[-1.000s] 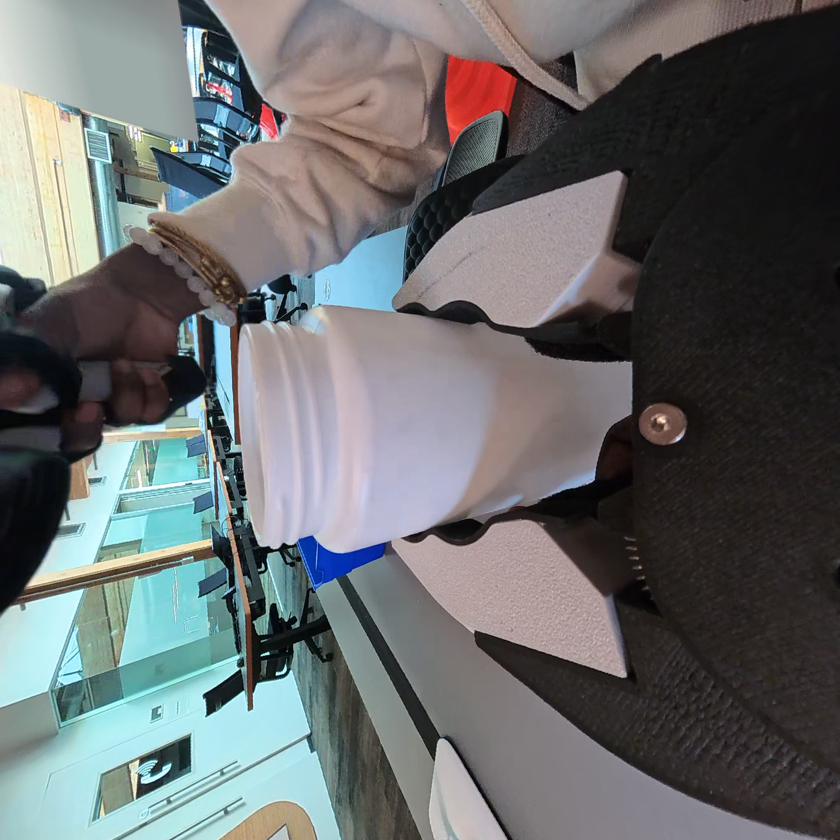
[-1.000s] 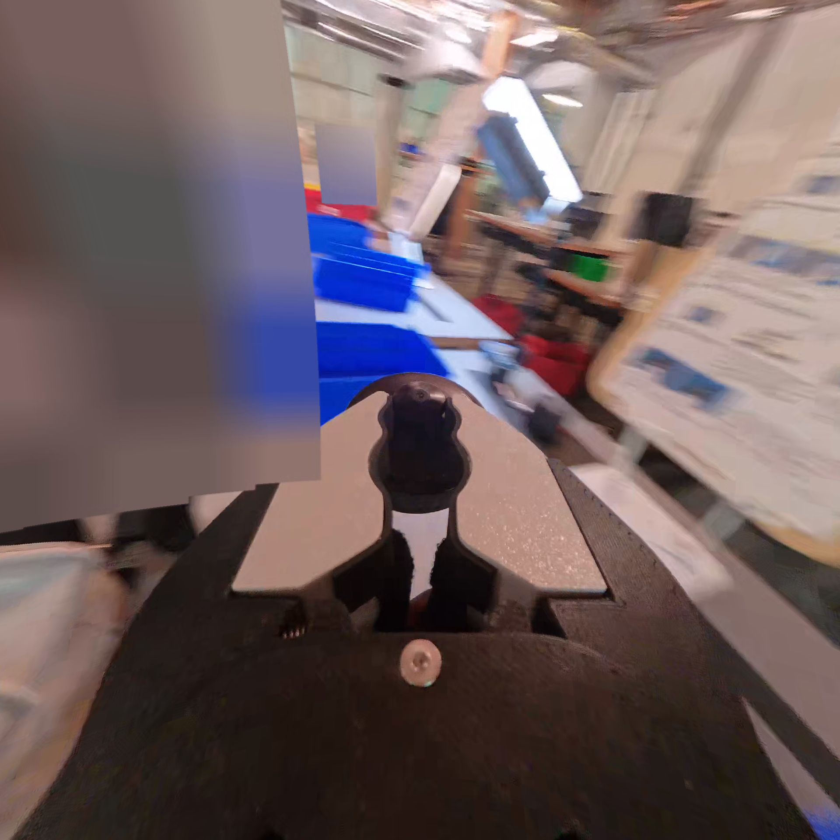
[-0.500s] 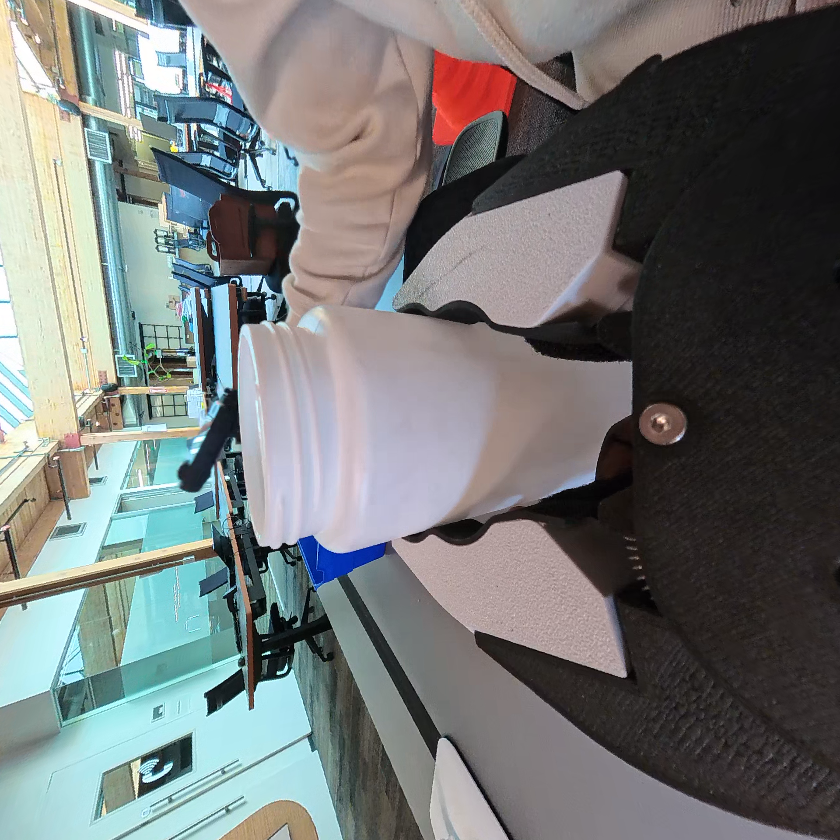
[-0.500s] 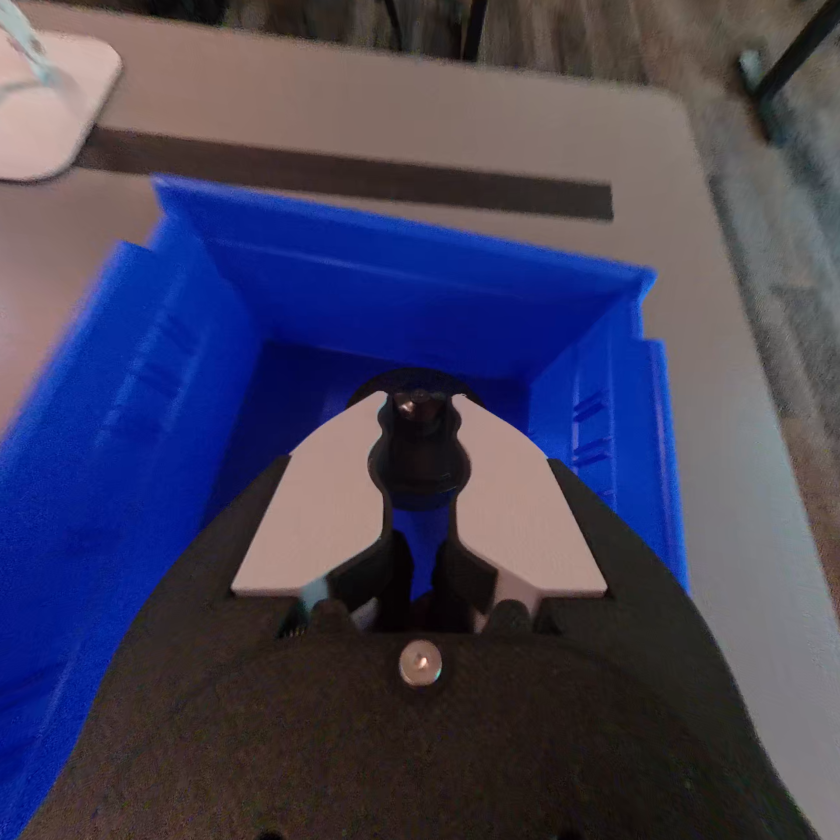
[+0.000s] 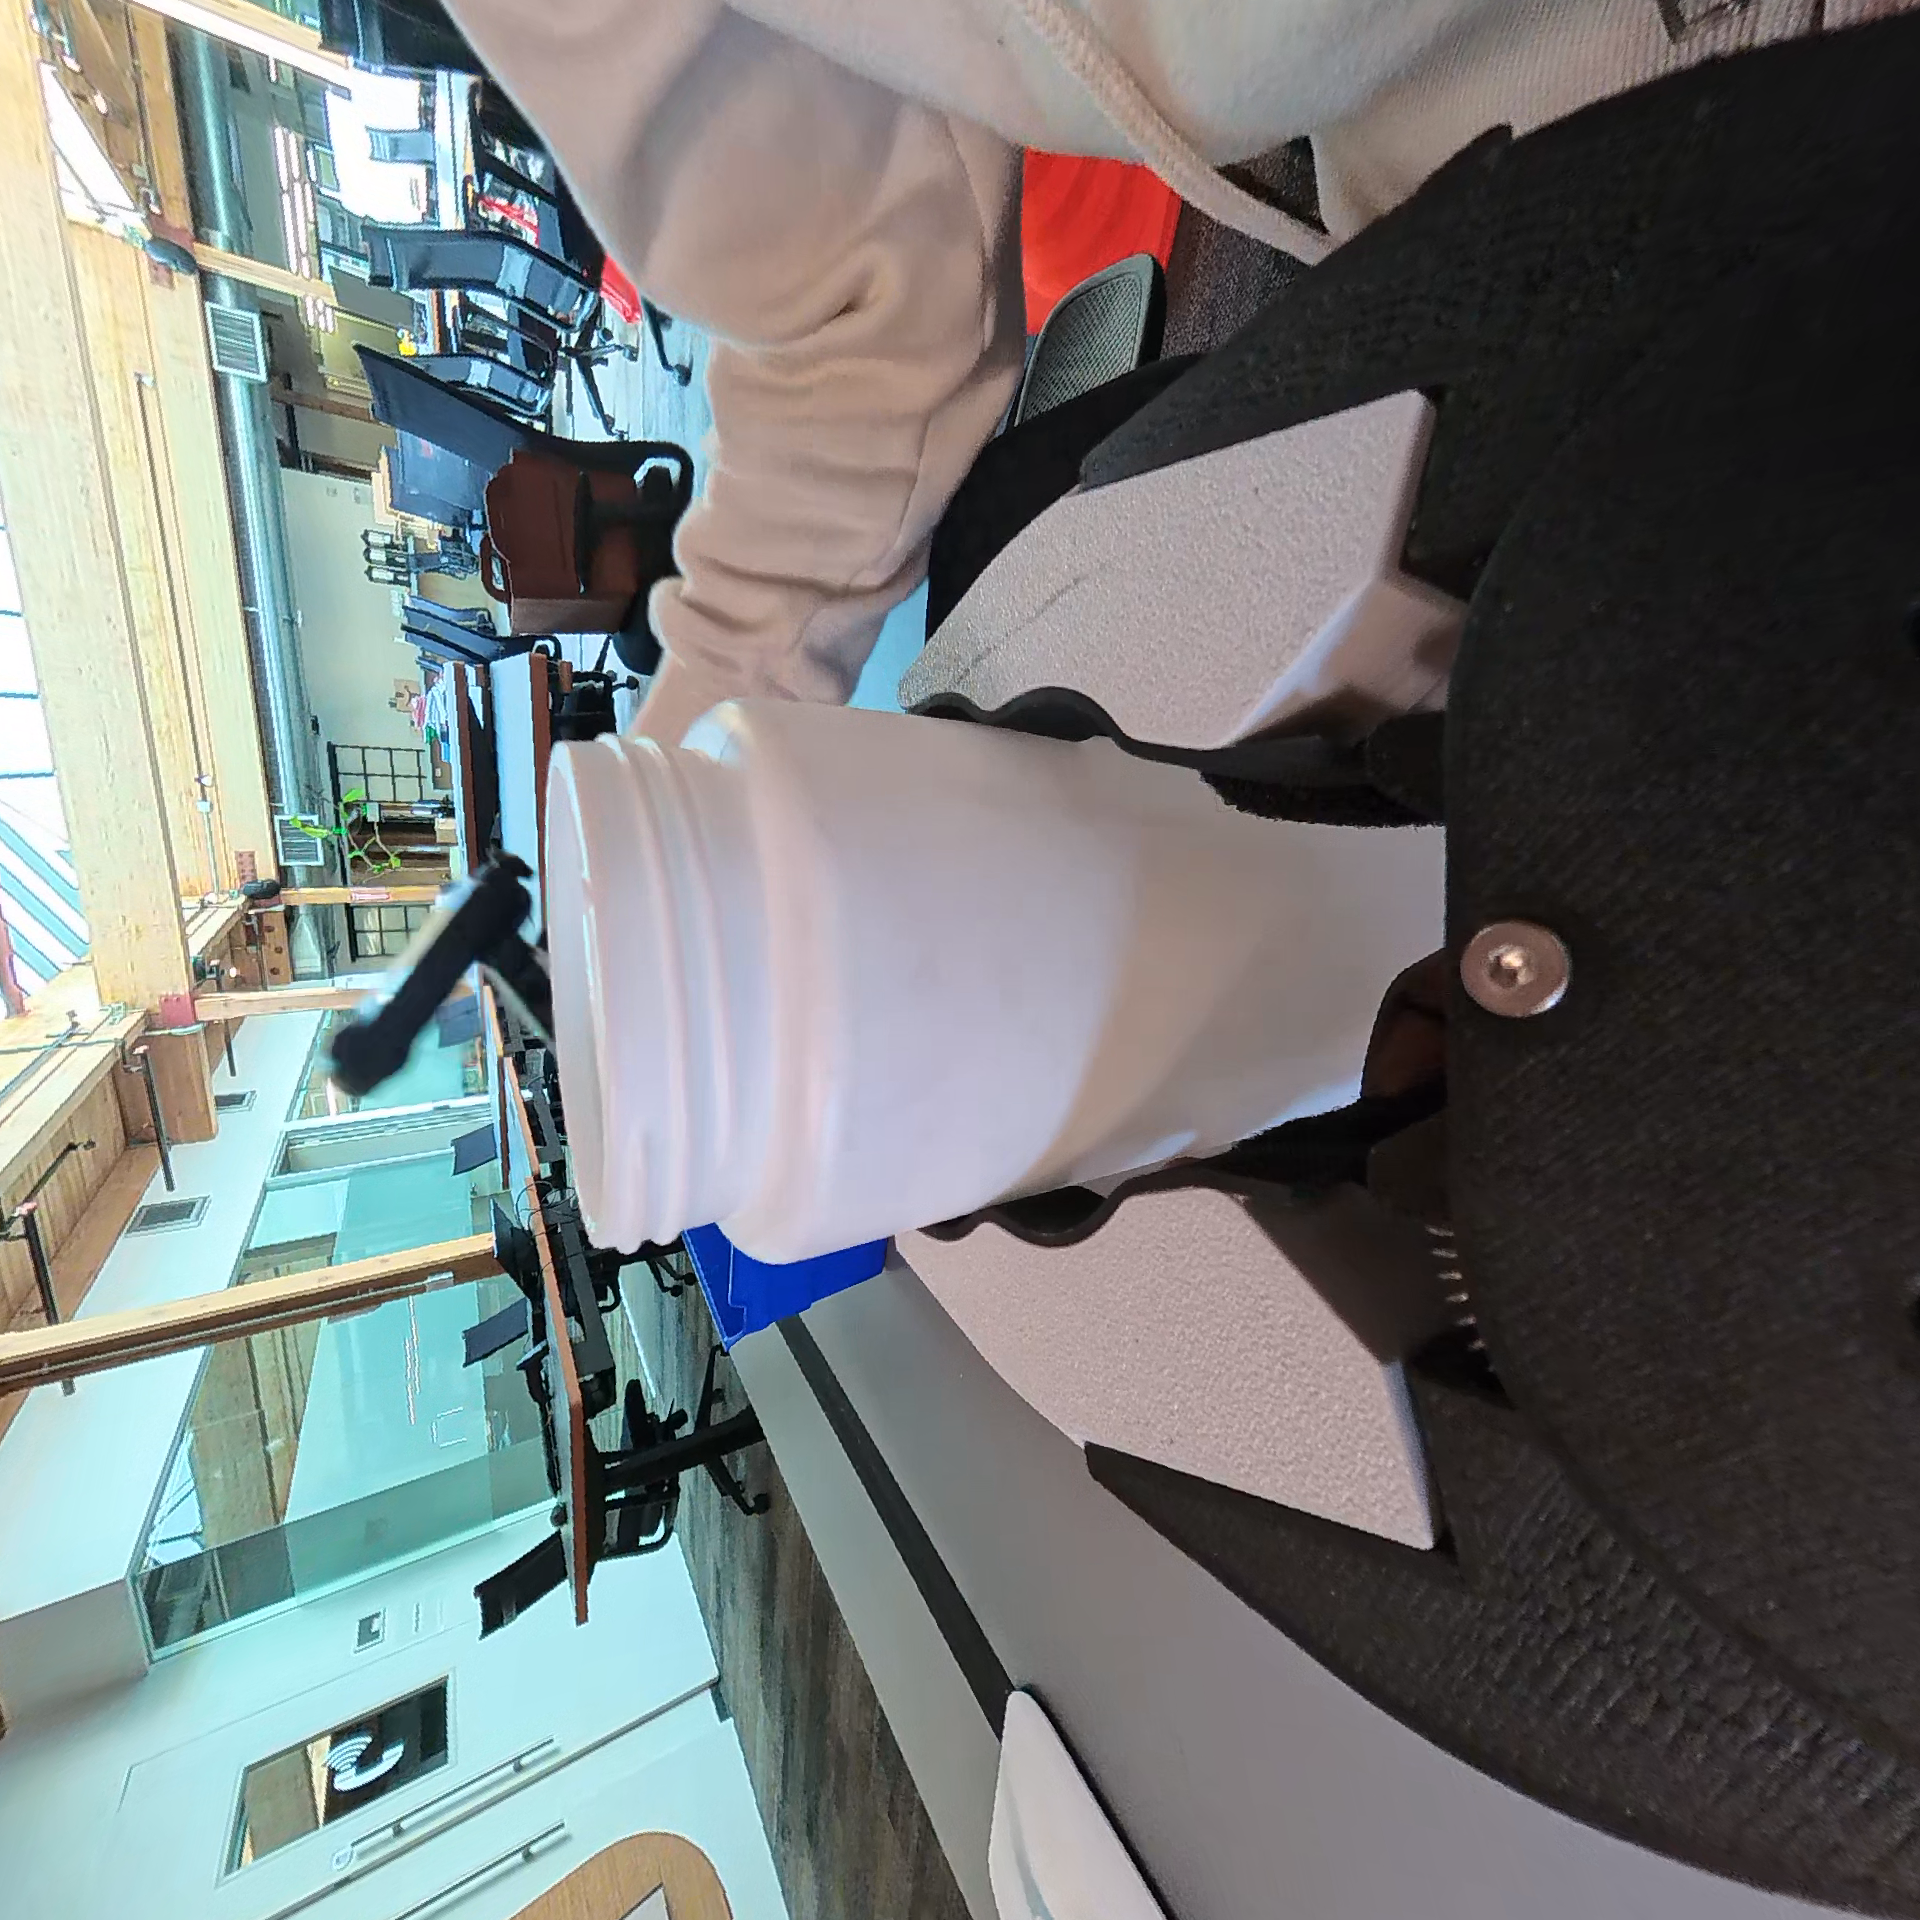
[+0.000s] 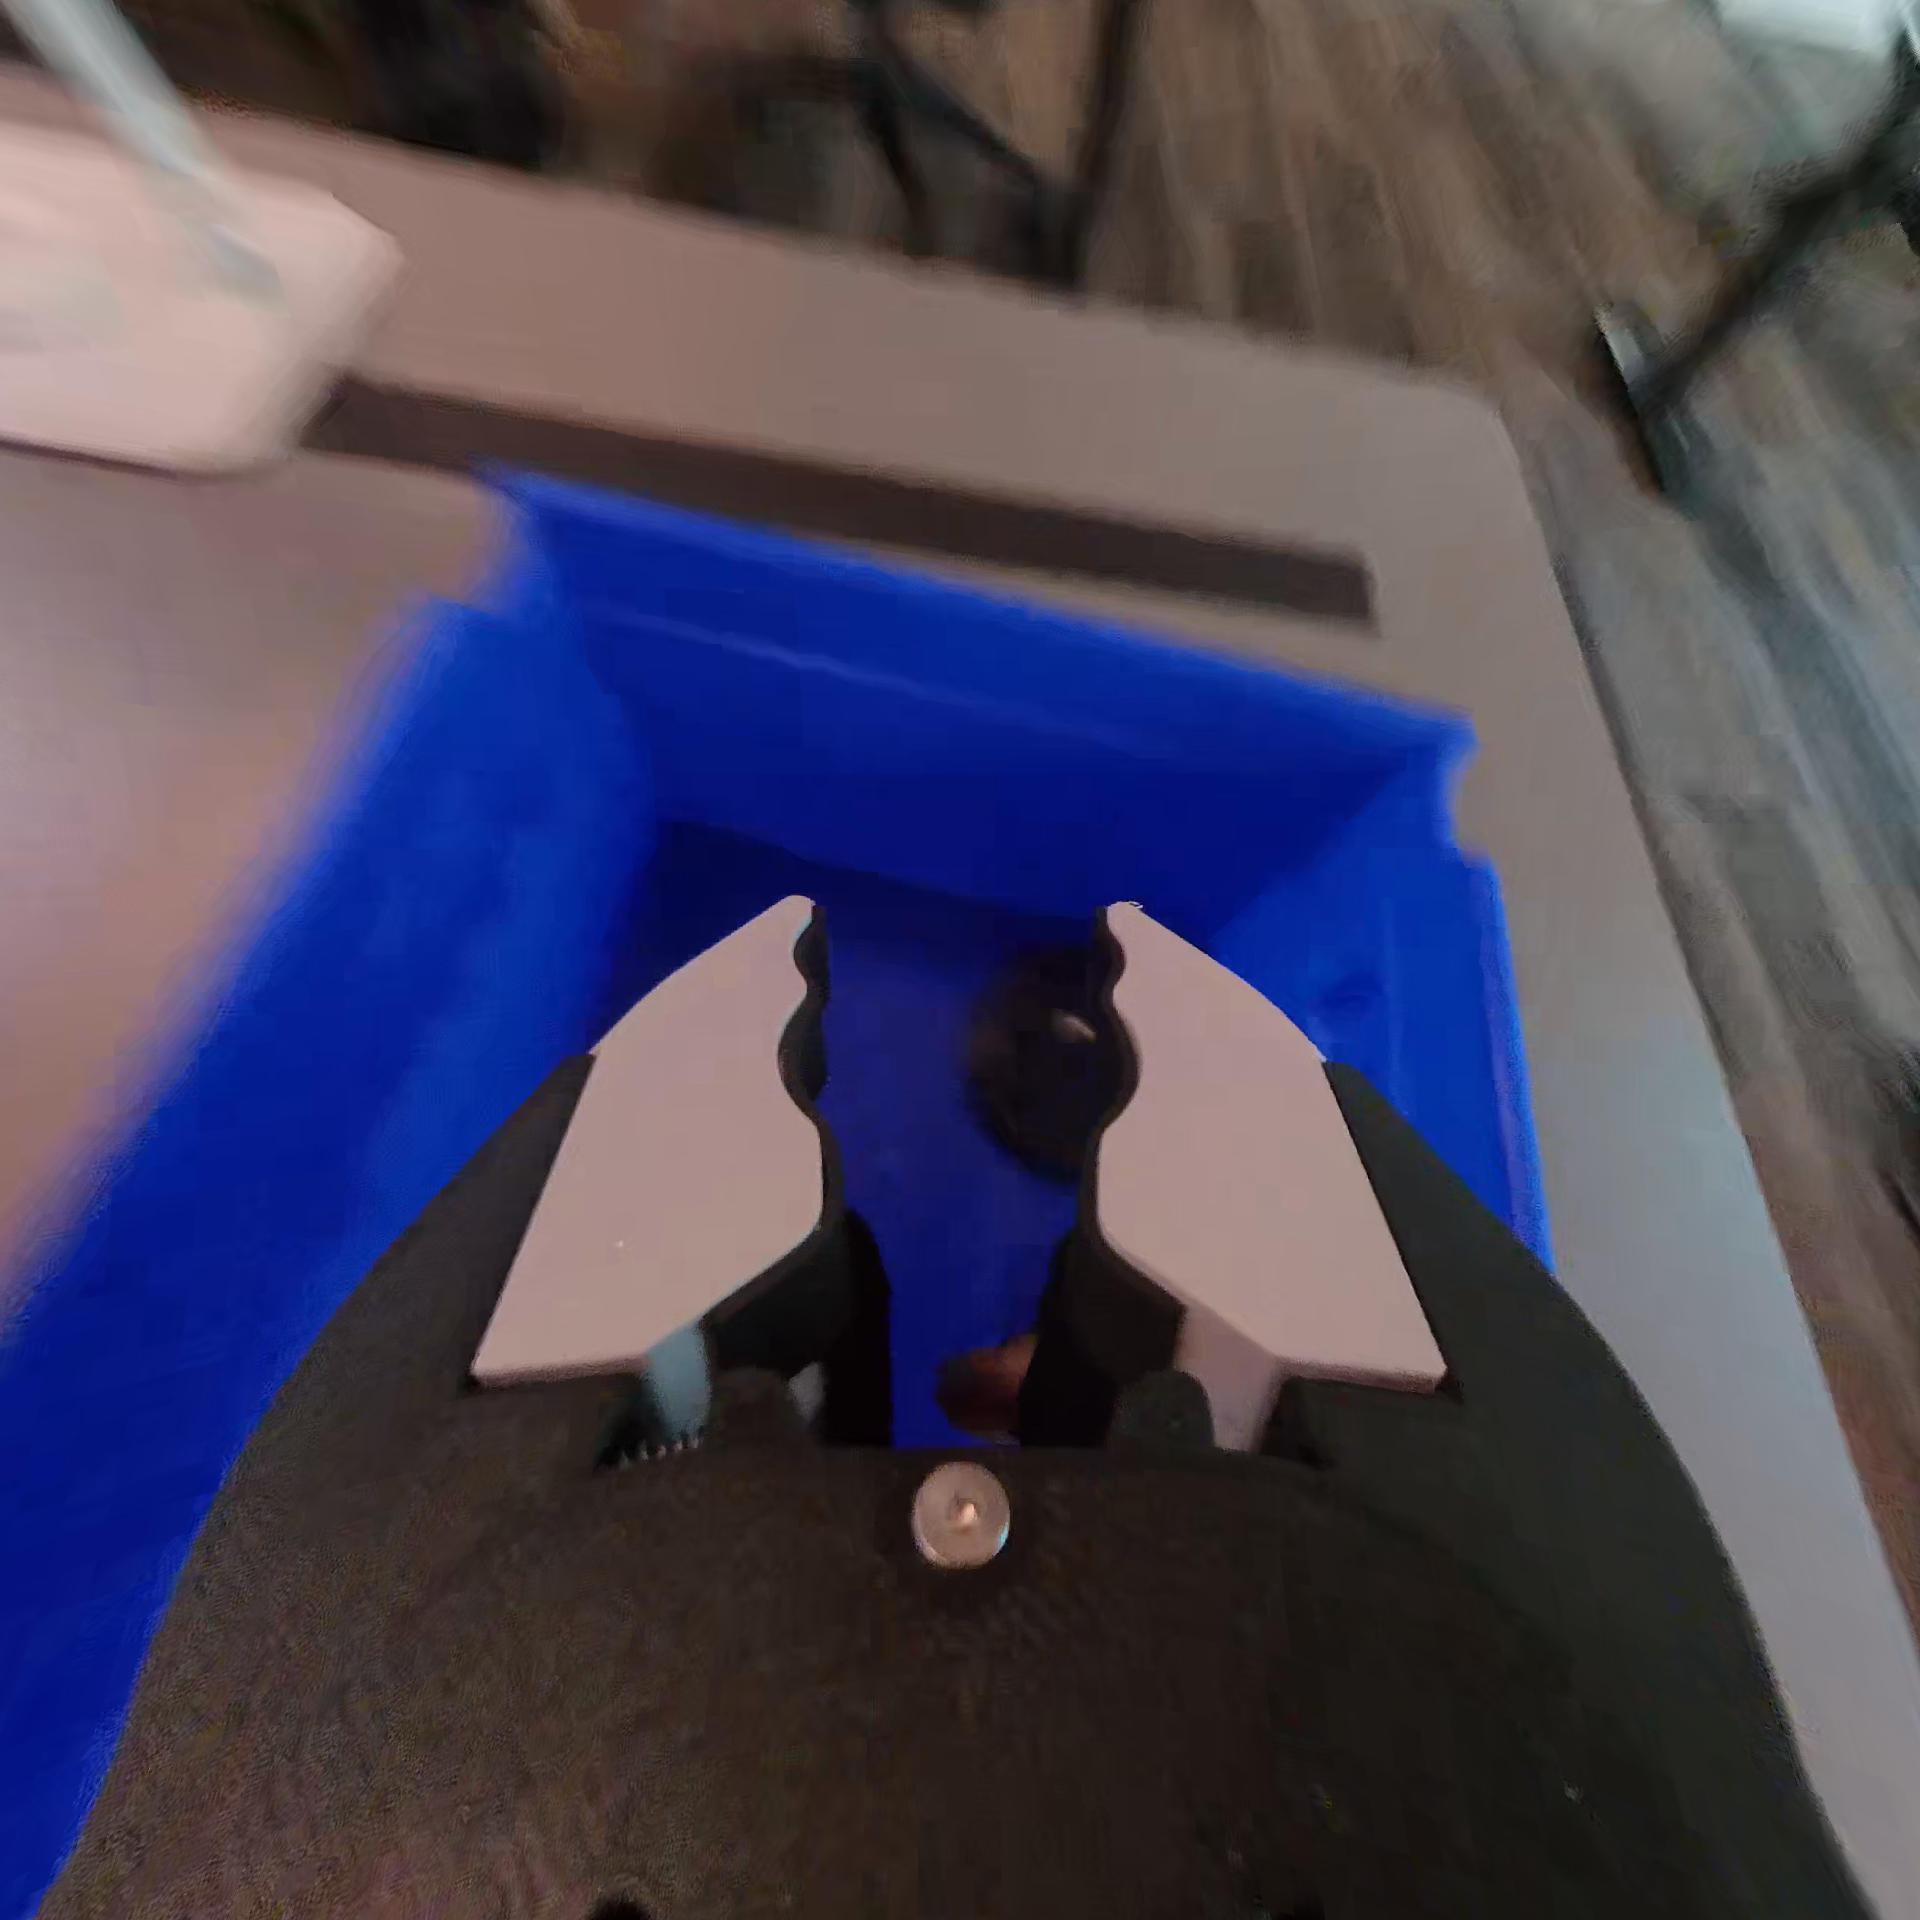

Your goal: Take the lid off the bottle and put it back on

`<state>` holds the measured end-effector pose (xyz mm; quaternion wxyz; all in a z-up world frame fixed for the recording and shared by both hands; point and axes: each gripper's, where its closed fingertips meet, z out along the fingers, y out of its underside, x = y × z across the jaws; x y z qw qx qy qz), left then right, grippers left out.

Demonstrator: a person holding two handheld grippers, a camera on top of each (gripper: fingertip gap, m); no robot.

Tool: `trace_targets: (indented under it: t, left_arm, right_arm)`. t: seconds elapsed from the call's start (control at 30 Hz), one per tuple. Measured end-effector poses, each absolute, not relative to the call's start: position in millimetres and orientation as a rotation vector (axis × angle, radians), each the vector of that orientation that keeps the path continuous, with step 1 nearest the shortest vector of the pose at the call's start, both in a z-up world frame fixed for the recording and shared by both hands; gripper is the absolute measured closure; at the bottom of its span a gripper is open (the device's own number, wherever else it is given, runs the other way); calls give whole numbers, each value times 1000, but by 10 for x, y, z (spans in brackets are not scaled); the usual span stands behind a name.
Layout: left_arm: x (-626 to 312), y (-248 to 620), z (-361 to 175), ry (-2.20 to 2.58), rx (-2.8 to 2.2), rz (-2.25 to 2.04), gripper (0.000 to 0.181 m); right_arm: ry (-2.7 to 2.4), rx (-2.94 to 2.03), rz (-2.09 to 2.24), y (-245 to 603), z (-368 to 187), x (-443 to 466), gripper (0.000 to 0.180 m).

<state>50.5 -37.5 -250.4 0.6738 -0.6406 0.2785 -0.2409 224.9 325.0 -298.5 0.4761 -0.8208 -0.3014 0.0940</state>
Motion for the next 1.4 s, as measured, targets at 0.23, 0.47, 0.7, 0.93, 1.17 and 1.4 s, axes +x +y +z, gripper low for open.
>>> trace_targets:
  t: [0.23, 0.47, 0.7, 0.93, 1.17, 1.4]
  left_arm:
    - [501, -375, -2505, 626, -1444, -542, 94]
    - [495, -376, -2505, 624, -1445, -537, 94]
    - [512, -463, -2464, 697, -1384, -529, 95]
    - [-365, -413, -1919, 200, -1134, -462, 108]
    - [-501, -140, -2269, 143, -1360, -243, 118]
    - [-456, -94, -2377, 197, -1401, -186, 121]
  right_arm:
    - [-1859, -949, 989, 277, -1655, 823, 153]
    - [-2410, -597, 738, -798, -1914, 497, 154]
    - [-2661, -683, 636, -895, -2256, 534, 169]
    - [-2078, -900, 336, -253, -1731, 868, 172]
    - [-1438, -1240, 102, 737, -1410, 1753, 173]
    - [-1196, -1534, 237, 1580, -2313, 2054, 173]
